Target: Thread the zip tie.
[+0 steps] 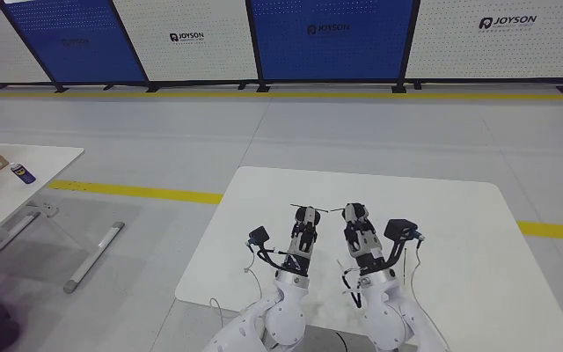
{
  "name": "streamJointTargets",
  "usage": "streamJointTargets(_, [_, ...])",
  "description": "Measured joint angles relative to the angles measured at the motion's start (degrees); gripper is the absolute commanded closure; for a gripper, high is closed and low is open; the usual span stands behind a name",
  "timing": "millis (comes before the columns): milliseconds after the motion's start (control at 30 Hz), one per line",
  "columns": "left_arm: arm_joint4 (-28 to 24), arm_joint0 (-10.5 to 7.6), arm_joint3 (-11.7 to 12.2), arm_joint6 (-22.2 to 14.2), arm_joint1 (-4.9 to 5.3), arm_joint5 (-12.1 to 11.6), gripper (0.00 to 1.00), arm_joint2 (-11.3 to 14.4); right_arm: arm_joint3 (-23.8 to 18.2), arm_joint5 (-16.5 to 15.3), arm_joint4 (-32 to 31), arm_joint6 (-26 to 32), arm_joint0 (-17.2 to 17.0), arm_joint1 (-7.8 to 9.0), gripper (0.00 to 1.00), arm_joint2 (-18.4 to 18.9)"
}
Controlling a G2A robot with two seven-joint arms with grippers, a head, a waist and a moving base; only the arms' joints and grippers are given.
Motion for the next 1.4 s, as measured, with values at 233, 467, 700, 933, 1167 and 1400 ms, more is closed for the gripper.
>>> streamJointTargets(233, [0.0, 0.00, 0.0, 0.0, 0.00, 0.0, 1.00, 0.0, 0.4, -0.3, 0.1, 1.2, 0.4, -0.05, 1.00, -0.4])
streamJointTargets(467, [0.0, 0.00, 0.0, 0.0, 0.00, 0.0, 1.00, 0.0, 0.5, -0.1, 0.4, 1.2, 0.2, -0.09, 1.00, -0.4])
streamJointTargets(700, [0.0, 0.00, 0.0, 0.0, 0.00, 0.0, 1.00, 0.0, 0.2, -0.2, 0.4, 1.0, 0.1, -0.07, 1.00, -0.2])
streamJointTargets(933, [0.0, 0.00, 0.0, 0.0, 0.00, 0.0, 1.00, 0.0, 0.2, -0.2, 0.4, 1.0, 0.0, -0.07, 1.00, -0.2])
streamJointTargets(1167, [0.0, 0.00, 0.0, 0.0, 0.00, 0.0, 1.00, 0.0, 0.0, 0.1, 0.8, 1.0, -0.2, -0.07, 1.00, 0.1])
streamJointTargets(1400, [0.0, 0.00, 0.0, 0.0, 0.00, 0.0, 1.00, 0.0, -0.2, 0.2, 1.2, 0.8, -0.1, -0.15, 1.00, 0.0])
